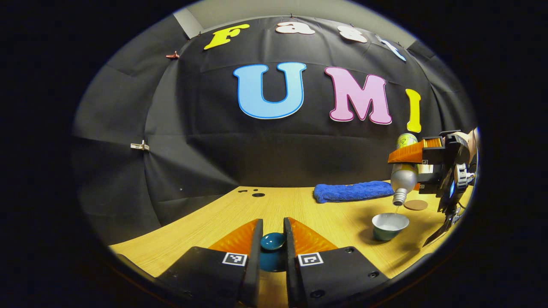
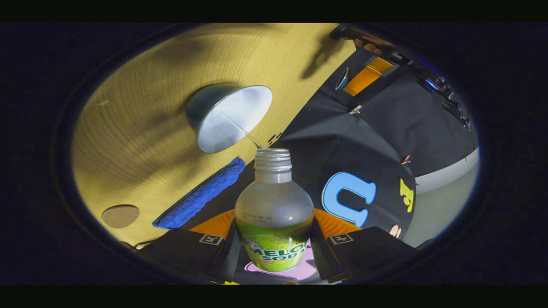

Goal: Open the teacup lid with one hand, grasp the water bottle and pour water into the teacup with the other hand; after pouring, place the water bottle on the coaster and then close the teacup lid.

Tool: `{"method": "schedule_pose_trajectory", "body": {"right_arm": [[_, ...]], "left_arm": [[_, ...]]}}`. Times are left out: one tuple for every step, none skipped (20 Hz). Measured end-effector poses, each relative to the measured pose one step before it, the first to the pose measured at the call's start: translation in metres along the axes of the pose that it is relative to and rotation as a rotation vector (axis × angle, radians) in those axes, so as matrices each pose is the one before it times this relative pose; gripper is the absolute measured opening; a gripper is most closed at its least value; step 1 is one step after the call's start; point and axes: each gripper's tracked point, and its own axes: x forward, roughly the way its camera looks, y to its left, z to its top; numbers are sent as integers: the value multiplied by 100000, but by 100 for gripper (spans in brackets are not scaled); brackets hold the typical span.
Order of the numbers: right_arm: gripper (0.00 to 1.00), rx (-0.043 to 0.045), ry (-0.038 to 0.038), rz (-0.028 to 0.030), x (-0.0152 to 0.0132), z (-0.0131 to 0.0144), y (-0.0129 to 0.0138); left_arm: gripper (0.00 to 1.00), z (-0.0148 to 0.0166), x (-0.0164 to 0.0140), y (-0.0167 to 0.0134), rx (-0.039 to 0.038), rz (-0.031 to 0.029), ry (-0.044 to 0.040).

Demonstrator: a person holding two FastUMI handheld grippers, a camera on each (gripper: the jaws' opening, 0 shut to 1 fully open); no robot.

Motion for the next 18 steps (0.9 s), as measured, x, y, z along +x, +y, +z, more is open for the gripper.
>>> {"method": "schedule_pose_trajectory", "body": {"right_arm": [[74, -1130, -152, -443, 28, -37, -134], [74, -1074, -275, -487, -119, 119, -226], [74, -376, -269, 130, 50, 115, 43], [74, -260, -207, 99, 186, 13, 232], [74, -540, -186, 92, 102, 18, -37], [74, -453, 15, -239, -31, 108, -97], [74, -374, -574, 171, 71, 96, -84], [74, -648, -272, -373, 80, 156, 3], [74, -564, -659, -179, -37, 250, -56], [74, -618, -338, -340, -123, 268, 186], [74, 14, -201, -152, -91, 61, -96], [77, 259, 187, 8, 56, -58, 99], [77, -27, 17, 240, 80, -51, 15], [74, -157, 36, -123, 193, -107, -192], [74, 15, 40, 60, -26, 6, 31], [74, -110, 190, -36, 22, -6, 48], [74, -107, -61, 5, -53, -33, 38], [77, -250, 37, -109, 54, 81, -130]], "left_arm": [[29, 55, 5, 37, -1, 12, -77], [29, -35, 1, -16, 7, -36, 52], [29, 69, 3, -15, 4, -40, -13], [29, -37, -38, -28, 4, -30, -4], [29, 24, 63, -28, -4, -6, 29], [29, -40, -59, 26, 4, -4, -57], [29, 6, 51, -19, 6, 2, 12], [29, -18, -34, 42, -24, -45, -32], [29, 46, -19, -53, 3, -188, -16], [29, 5, -11, -30, 36, -108, -37], [29, 63, 12, -16, -37, -10, -4], [29, -112, 24, -67, 20, -20, -3], [29, 6, 103, -10, -15, 11, -14], [29, -62, -12, 39, -2, -18, -8], [29, 80, -26, 26, -12, -7, -2], [29, -61, 1, -57, -3, 13, -12], [29, 45, 21, 6, -1, -9, 10], [29, -63, 32, -8, -20, -7, -11]]}}
